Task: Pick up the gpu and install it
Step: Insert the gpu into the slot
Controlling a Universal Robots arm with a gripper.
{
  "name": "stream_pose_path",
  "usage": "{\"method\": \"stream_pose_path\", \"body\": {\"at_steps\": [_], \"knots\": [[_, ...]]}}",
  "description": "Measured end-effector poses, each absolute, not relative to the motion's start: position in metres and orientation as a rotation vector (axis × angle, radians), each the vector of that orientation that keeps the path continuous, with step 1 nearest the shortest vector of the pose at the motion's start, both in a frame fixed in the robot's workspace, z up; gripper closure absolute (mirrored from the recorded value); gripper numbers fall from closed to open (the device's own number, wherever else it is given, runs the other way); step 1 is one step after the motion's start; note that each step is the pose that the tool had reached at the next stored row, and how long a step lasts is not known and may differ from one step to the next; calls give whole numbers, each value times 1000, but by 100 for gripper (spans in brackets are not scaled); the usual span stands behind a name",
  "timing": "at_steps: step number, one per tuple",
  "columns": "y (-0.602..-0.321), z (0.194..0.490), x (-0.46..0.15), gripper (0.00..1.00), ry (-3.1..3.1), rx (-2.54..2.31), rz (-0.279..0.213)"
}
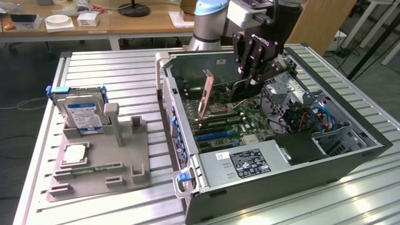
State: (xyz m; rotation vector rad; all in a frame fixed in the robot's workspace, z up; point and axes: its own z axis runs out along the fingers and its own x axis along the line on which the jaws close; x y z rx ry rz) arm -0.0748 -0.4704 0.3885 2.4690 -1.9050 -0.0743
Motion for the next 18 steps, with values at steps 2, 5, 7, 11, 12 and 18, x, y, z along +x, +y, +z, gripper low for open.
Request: {"method": "stream_pose_path", "body": {"at_steps": [2,5,7,11,12,18], "knots": [[-470,386,-74,74,-1932,2449,-75],[-470,383,-74,74,-1977,2415,-77],[-470,380,-74,74,-2007,2391,-77],[-470,374,-74,74,-2071,2338,-79],[-470,372,-74,74,-2087,2324,-79],[-470,363,-73,74,-2158,2261,-80]]}}
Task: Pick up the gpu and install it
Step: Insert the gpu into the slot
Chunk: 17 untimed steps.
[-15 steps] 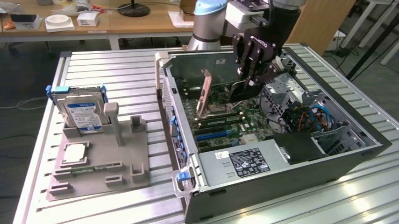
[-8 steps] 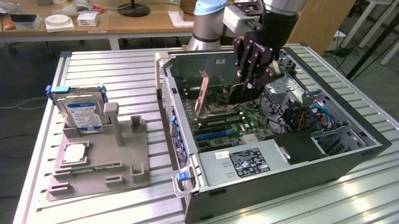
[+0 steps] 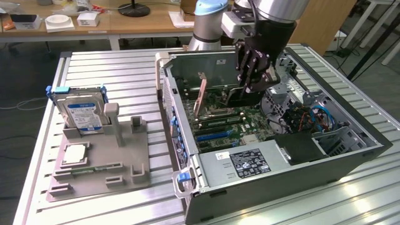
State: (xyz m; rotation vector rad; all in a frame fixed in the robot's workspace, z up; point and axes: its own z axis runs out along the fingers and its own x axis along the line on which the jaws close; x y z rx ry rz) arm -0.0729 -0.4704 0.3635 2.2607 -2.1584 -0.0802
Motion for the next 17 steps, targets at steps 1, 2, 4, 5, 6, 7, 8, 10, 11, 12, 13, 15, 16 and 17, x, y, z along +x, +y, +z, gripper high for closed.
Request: {"method": "stream_pose_path", "body": {"at_steps": [1,2,4,5,6,7,8,10,11,12,13,15,16,17], "knots": [[-470,362,-73,74,-2164,2255,-80],[-470,360,-73,74,-2168,2252,-80],[-470,356,-73,74,-2171,2249,-80],[-470,354,-73,74,-2171,2249,-80],[-470,353,-73,74,-2171,2249,-80],[-470,351,-73,74,-2171,2249,-80],[-470,349,-73,74,-2171,2249,-80],[-470,345,-73,74,-2172,2249,-79],[-470,344,-73,74,-2173,2250,-77],[-470,343,-73,74,-2175,2252,-73],[-470,342,-73,74,-2177,2255,-67],[-470,341,-73,74,-2184,2263,-50],[-470,340,-73,74,-2188,2267,-43],[-470,339,-73,74,-2190,2269,-37]]}}
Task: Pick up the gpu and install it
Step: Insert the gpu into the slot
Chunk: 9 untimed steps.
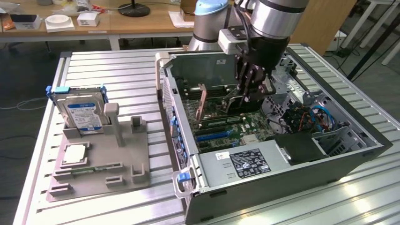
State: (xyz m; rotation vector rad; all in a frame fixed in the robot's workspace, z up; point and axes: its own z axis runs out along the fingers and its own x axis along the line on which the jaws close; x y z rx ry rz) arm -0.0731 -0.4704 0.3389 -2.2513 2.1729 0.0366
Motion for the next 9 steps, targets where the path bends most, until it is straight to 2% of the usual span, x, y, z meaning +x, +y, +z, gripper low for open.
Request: {"method": "stream_pose_path", "body": {"at_steps": [9], "knots": [[-470,334,-73,74,2169,-2247,27]]}}
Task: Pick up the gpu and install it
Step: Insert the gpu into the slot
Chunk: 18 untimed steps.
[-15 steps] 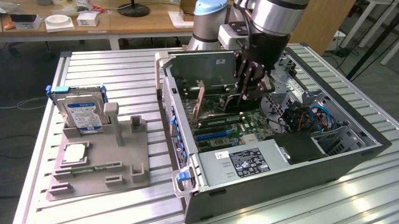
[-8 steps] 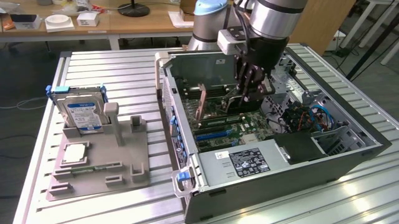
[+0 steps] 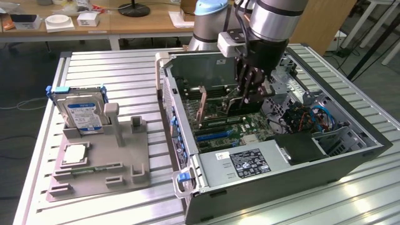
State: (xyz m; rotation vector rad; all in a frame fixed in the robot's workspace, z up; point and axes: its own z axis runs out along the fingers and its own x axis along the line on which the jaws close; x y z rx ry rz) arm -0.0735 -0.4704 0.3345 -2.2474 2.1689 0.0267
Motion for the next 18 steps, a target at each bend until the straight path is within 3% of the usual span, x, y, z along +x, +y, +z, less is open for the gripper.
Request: {"method": "stream_pose_path", "body": {"at_steps": [18], "knots": [[-470,309,-83,74,2163,-2242,14]]}}
